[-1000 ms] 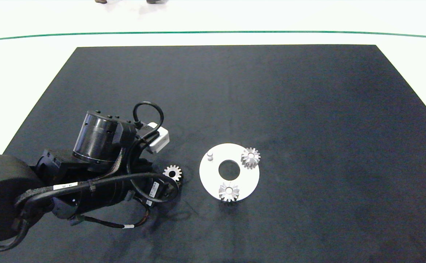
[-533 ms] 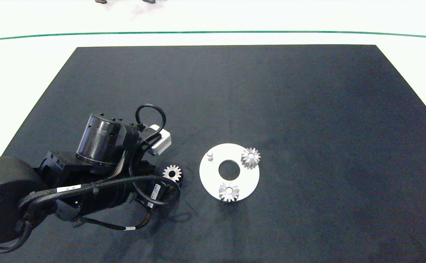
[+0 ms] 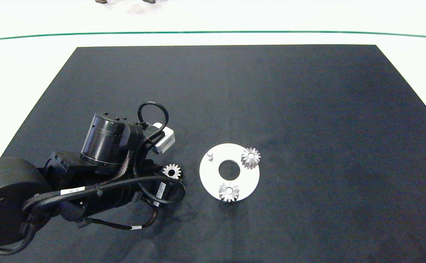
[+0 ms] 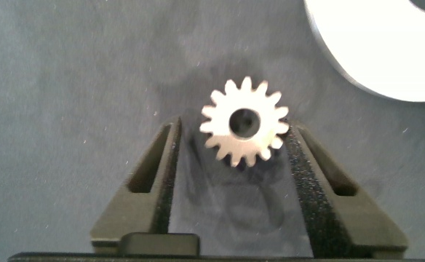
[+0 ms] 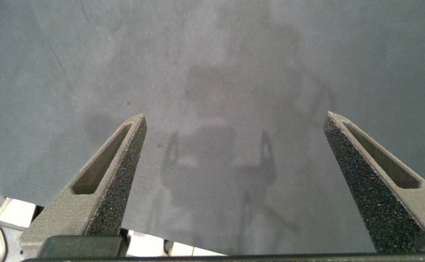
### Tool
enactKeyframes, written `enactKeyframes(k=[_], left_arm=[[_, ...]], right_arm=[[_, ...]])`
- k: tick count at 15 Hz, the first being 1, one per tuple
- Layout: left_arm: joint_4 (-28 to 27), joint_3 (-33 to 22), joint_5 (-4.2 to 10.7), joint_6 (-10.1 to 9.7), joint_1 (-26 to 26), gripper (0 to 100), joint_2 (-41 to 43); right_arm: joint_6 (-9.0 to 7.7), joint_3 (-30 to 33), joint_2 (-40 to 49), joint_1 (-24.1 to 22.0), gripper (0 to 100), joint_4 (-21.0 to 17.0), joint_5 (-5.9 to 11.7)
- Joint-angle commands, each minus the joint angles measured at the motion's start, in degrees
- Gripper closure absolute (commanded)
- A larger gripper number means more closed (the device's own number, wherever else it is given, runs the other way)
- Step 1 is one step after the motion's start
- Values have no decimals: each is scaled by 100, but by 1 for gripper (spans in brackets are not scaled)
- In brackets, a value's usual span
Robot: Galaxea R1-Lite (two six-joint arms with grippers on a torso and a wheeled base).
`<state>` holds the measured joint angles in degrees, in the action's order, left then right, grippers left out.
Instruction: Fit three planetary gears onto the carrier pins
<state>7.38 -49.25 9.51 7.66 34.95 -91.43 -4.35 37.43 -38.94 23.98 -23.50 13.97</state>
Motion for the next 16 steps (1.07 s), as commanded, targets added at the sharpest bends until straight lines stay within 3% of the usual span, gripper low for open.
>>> enactKeyframes(k=[1,16], left_arm=[[36,12,7,-54,56,53,-59],[308,73,7,-89,100,83,-173]], right_arm=[[-4,-7,-193,2,0,-14,9],[-4,-7,-184,2,0,-23,9]])
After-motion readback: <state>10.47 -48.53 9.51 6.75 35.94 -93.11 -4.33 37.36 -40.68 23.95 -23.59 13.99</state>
